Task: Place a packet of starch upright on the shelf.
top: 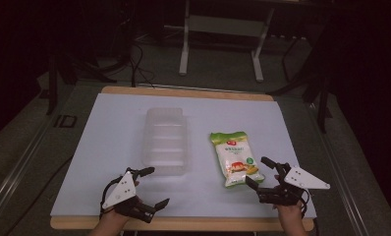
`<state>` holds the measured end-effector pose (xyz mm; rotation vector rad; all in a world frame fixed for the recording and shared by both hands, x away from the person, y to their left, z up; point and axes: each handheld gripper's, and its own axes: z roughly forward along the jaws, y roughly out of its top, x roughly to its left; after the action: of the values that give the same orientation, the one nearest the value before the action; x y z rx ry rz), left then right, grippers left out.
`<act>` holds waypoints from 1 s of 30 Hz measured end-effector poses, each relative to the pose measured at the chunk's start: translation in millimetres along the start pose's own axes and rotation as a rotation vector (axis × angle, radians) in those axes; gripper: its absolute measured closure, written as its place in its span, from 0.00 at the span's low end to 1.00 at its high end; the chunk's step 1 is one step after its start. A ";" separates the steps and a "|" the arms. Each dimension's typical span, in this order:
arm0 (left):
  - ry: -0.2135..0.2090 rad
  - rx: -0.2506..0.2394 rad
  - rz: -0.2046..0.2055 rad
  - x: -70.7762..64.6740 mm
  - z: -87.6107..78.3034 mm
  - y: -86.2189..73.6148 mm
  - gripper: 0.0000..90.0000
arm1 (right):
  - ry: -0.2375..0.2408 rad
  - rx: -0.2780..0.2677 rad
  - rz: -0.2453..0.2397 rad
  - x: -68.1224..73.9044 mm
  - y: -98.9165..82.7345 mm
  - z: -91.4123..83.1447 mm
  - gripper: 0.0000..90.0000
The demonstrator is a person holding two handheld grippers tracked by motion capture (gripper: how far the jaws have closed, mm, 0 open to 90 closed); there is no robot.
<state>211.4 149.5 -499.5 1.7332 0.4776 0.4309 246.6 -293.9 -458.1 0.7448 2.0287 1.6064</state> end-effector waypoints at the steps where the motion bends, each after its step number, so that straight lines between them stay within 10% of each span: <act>1: 0.000 0.000 0.002 -0.2 0.0 0.1 0.00 | 0.000 0.000 0.000 0.0 0.0 0.0 0.14; 20: -0.009 -0.002 0.010 -2.3 0.7 1.5 0.00 | 0.146 0.070 -0.076 13.4 16.2 5.7 0.10; 30: -0.007 0.000 0.022 -3.2 1.4 2.3 0.00 | 0.159 -0.004 -0.102 12.9 49.7 -3.1 0.09</act>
<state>209.6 146.2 -497.6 1.7410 0.4534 0.4405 241.7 -278.9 -409.1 0.5181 2.1364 1.6564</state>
